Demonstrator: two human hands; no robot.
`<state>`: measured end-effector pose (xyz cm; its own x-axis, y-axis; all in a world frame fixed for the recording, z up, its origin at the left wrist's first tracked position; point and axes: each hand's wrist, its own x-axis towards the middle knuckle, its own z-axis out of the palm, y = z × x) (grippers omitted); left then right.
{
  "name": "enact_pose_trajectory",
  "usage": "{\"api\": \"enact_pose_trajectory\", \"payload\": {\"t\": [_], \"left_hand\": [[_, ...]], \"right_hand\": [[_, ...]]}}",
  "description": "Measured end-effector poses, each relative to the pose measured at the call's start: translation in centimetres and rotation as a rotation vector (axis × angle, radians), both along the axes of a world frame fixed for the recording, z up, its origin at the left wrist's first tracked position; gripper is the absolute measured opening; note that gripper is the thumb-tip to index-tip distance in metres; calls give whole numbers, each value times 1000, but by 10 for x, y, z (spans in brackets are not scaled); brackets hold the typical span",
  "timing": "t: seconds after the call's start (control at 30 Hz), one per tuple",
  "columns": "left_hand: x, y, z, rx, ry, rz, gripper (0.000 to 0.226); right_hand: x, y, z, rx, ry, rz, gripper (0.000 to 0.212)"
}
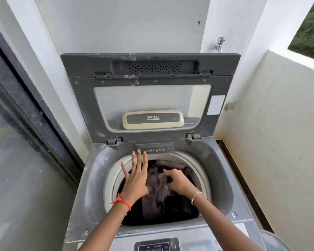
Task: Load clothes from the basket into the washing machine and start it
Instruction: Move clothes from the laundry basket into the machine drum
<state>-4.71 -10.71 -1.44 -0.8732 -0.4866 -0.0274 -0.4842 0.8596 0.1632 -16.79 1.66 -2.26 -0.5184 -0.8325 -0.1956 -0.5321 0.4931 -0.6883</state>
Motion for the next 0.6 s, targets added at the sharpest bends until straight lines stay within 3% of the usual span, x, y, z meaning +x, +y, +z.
{"api": "enact_pose_trajectory", "payload": {"t": [0.13, 0.37, 0.5, 0.6], "left_hand": [[-28, 33, 17, 70, 1, -140, 103], [-101, 139, 39, 93, 82, -488, 102], [-131, 228, 49, 183, 129, -657, 104], [-145, 296, 47, 214, 140, -766, 104]], "right_hand": [[-12, 47, 11, -31, 37, -164, 36], [-31, 190, 54, -396, 265, -706, 27], [-30, 287, 47, -369, 355, -976, 24], [-21, 352, 26, -307, 309, -1106, 23]]}}
